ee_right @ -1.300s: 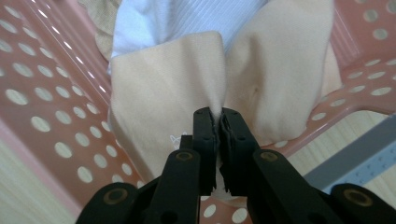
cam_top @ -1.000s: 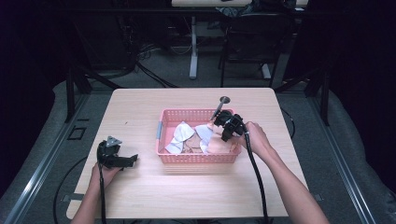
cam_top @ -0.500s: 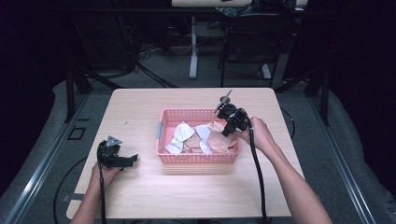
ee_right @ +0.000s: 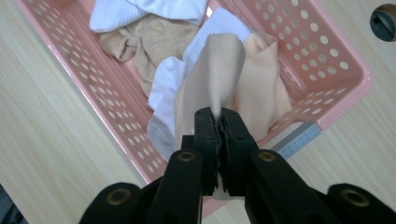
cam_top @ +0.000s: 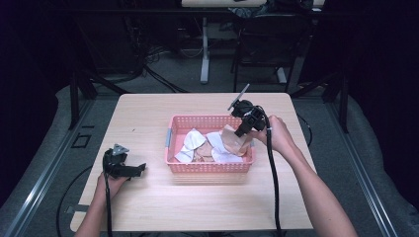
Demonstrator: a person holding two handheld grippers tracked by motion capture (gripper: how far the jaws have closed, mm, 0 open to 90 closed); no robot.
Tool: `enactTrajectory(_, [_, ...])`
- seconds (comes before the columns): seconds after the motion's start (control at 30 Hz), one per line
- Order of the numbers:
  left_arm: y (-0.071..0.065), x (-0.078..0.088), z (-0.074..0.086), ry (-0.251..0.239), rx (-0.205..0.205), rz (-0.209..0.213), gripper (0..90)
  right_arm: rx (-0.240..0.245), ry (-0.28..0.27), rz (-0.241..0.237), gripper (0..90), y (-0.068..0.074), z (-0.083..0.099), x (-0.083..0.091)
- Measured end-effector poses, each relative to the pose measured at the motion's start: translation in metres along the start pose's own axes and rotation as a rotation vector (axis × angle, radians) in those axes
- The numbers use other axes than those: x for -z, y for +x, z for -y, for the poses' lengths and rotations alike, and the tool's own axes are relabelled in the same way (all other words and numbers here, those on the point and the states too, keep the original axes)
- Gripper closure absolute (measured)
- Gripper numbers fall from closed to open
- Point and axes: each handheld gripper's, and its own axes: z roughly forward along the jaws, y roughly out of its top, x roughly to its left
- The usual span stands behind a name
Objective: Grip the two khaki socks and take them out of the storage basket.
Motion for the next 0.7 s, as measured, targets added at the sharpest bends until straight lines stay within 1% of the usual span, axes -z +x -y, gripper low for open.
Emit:
enactTrajectory(0.1, [0.000, 0.000, 0.000, 0.000, 0.000, 0.000, 0.0, 0.006, 0.003, -0.005, 86.3, -0.001, -0.001, 0.004])
enactTrajectory(0.13, [0.000, 0.000, 0.000, 0.000, 0.000, 0.000, 0.0, 0.007, -0.004, -0.010, 86.3, -0.001, -0.002, 0.005])
enactTrajectory(0.33, [0.000, 0.000, 0.000, 0.000, 0.000, 0.000, 0.0, 0.000, -0.012, -0.015, 86.3, -0.001, -0.004, 0.015])
enactTrajectory(0.43, [0.000, 0.000, 0.000, 0.001, 0.000, -0.001, 0.0, 0.005, -0.011, -0.013, 86.3, -0.001, -0.006, 0.021])
enactTrajectory(0.53, [0.000, 0.000, 0.000, 0.000, 0.000, 0.000, 0.0, 0.000, -0.025, -0.015, 86.3, -0.001, -0.007, 0.026])
enactTrajectory(0.57, [0.000, 0.000, 0.000, 0.001, 0.000, 0.000, 0.0, -0.009, -0.037, -0.015, 86.3, 0.000, -0.007, 0.027])
enactTrajectory(0.6, [0.000, 0.000, 0.000, 0.000, 0.000, 0.000, 0.0, -0.002, -0.033, -0.016, 86.3, -0.001, -0.008, 0.029])
enactTrajectory(0.63, [0.000, 0.000, 0.000, 0.000, 0.000, 0.000, 0.0, 0.001, -0.037, -0.009, 86.3, -0.001, -0.009, 0.032])
enactTrajectory(0.7, [0.000, 0.000, 0.000, 0.001, -0.001, 0.000, 0.0, -0.009, -0.056, -0.007, 86.3, -0.001, -0.010, 0.035])
